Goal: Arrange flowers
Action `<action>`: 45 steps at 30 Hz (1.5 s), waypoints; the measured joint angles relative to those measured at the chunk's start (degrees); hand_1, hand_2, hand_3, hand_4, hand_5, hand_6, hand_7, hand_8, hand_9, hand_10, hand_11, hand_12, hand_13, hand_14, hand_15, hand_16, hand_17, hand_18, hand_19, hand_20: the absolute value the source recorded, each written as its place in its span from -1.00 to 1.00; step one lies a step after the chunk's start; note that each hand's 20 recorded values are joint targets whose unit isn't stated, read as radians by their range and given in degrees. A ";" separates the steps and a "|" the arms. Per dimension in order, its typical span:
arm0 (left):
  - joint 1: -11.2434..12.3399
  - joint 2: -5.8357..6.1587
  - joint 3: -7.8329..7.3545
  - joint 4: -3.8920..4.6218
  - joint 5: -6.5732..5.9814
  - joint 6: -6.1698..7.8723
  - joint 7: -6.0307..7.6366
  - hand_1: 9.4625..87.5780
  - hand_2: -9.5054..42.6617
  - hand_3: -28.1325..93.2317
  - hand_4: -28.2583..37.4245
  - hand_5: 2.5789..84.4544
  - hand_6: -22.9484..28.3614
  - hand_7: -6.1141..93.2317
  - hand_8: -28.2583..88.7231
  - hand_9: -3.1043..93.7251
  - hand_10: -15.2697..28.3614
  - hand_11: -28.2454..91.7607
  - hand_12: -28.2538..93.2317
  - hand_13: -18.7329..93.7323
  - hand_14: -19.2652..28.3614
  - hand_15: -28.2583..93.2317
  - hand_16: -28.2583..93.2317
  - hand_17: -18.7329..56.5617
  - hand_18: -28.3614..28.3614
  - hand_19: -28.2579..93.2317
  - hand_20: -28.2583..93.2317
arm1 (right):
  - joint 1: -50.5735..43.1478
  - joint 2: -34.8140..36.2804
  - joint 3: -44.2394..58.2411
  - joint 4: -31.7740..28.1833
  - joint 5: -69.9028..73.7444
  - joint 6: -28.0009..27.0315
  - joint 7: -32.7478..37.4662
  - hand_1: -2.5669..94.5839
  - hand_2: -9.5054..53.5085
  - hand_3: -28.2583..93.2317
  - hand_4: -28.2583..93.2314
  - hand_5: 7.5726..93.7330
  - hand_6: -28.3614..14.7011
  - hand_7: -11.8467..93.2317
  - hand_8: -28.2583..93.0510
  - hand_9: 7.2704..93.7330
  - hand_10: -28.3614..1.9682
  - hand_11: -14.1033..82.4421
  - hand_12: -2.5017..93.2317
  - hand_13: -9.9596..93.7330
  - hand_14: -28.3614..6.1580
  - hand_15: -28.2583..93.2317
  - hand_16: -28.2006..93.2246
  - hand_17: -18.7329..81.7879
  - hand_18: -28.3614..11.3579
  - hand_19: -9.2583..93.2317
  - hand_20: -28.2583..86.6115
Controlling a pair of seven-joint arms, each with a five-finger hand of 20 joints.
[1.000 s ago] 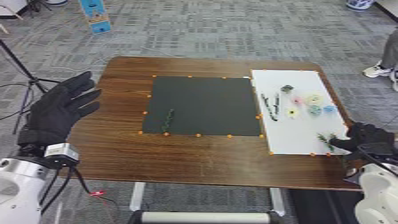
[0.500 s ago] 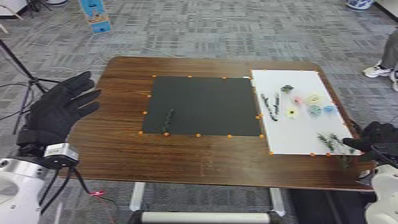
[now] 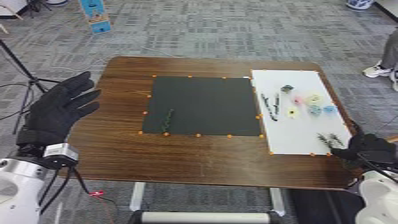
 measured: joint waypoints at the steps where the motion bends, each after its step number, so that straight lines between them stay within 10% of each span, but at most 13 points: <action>1: 0.01 0.00 0.00 -0.02 0.00 0.01 -0.01 -0.69 -0.78 0.63 -1.00 -0.40 0.01 -0.46 -0.70 -0.44 0.20 -0.16 -0.30 -0.28 0.36 -0.13 -0.51 -0.82 0.77 0.14 -0.42 | 0.75 0.00 -0.84 0.62 -0.02 -0.18 0.09 -0.06 -1.00 0.72 -0.99 0.36 0.31 0.18 -0.36 0.41 0.18 0.40 0.17 0.41 0.01 0.75 0.10 -0.04 -0.65 0.77 0.32; 18: 0.57 -0.15 -0.37 -0.43 0.00 0.18 -0.05 -0.69 -0.78 0.63 -1.00 -0.40 0.01 -0.46 -0.70 -0.44 0.20 -0.16 -0.30 -0.28 0.36 -0.13 -0.51 -0.81 0.78 0.14 -0.42 | 7.31 0.73 -9.21 4.55 -0.20 8.45 -2.33 -0.17 -1.00 0.83 -0.65 0.39 0.33 0.39 -0.07 0.54 0.11 0.58 0.32 0.52 -0.06 0.89 0.17 0.03 -0.73 0.88 0.39; 30: 0.79 -0.35 -0.49 -0.58 0.02 0.18 -0.17 -0.69 -0.78 0.63 -1.00 -0.40 0.01 -0.45 -0.70 -0.44 0.20 -0.16 -0.30 -0.28 0.35 -0.13 -0.51 -0.82 0.77 0.14 -0.42 | 31.27 1.06 -32.29 5.54 -0.64 15.91 -4.67 -0.19 -1.00 0.84 -0.60 0.42 0.31 0.38 -0.04 0.57 0.08 0.60 0.31 0.55 -0.05 0.90 0.19 0.05 -0.74 0.90 0.39; 45: 0.22 -0.37 -0.02 -0.48 0.02 0.18 -0.81 -0.69 -0.78 0.63 -1.00 -0.39 0.01 -0.46 -0.70 -0.44 0.20 -0.16 -0.30 -0.28 0.36 -0.13 -0.51 -0.81 0.77 0.14 -0.42 | 58.94 -12.59 -53.19 12.17 5.03 9.21 -9.23 -0.18 -1.00 0.82 -0.61 0.50 0.38 0.31 -0.04 0.65 0.16 0.59 0.21 0.63 0.03 0.88 0.17 0.13 -0.75 0.98 0.36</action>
